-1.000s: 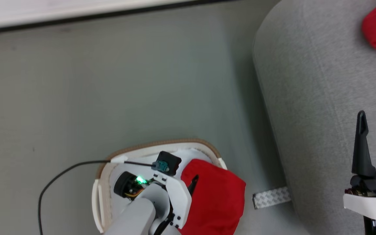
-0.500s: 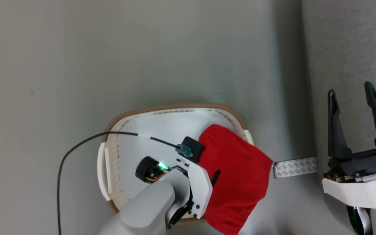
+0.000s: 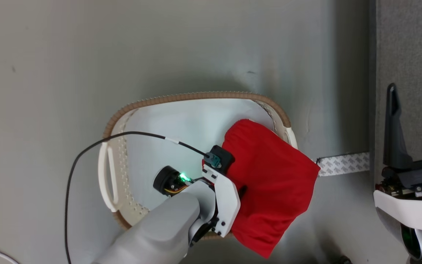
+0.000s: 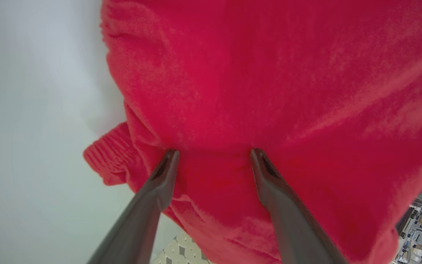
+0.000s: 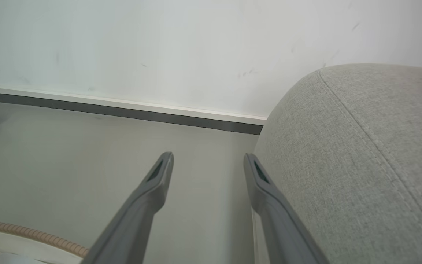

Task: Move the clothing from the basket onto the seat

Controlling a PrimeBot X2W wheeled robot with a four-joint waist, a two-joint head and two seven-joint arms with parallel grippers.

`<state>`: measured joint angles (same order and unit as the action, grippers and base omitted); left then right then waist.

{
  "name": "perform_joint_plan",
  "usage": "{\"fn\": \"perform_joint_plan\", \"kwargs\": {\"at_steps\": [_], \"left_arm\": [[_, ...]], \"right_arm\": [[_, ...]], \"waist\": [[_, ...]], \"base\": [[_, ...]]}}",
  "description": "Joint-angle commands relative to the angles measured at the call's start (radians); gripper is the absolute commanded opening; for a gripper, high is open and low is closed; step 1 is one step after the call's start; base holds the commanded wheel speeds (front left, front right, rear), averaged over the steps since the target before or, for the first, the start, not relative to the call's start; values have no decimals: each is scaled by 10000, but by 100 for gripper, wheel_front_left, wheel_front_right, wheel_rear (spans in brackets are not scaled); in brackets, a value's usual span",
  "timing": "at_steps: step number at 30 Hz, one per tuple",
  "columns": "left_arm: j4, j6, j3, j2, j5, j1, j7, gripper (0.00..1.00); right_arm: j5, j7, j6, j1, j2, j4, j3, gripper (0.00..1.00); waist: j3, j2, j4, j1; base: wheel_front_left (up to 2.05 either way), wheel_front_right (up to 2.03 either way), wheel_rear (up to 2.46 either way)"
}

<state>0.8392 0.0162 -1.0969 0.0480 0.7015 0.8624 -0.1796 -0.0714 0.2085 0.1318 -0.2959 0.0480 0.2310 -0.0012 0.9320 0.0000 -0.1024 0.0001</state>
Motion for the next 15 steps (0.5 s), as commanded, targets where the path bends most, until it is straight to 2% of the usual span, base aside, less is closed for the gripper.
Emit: {"fn": "perform_joint_plan", "kwargs": {"at_steps": [1,13,14,15], "left_arm": [[109,-42,-124,45,86,197,53,100],[204,87,-982,45,761,581,443,100],[166,149,-1048,43,840,577,445,82],[79,267,-1139,45,1019,577,528,4]], "right_arm": [[-168,66,-22,-101,11,114,-65,100],[-403,296,-22,-213,9,24,-102,100],[-419,309,-22,-233,9,-2,-109,100],[-435,323,-22,-277,11,-69,-142,100]], "waist": [[272,0,-104,-1],[804,0,-314,-1],[819,0,-324,-1],[809,0,-331,-1]], "base": [[0,0,0],[0,0,0],[0,0,0],[0,0,0]]}}
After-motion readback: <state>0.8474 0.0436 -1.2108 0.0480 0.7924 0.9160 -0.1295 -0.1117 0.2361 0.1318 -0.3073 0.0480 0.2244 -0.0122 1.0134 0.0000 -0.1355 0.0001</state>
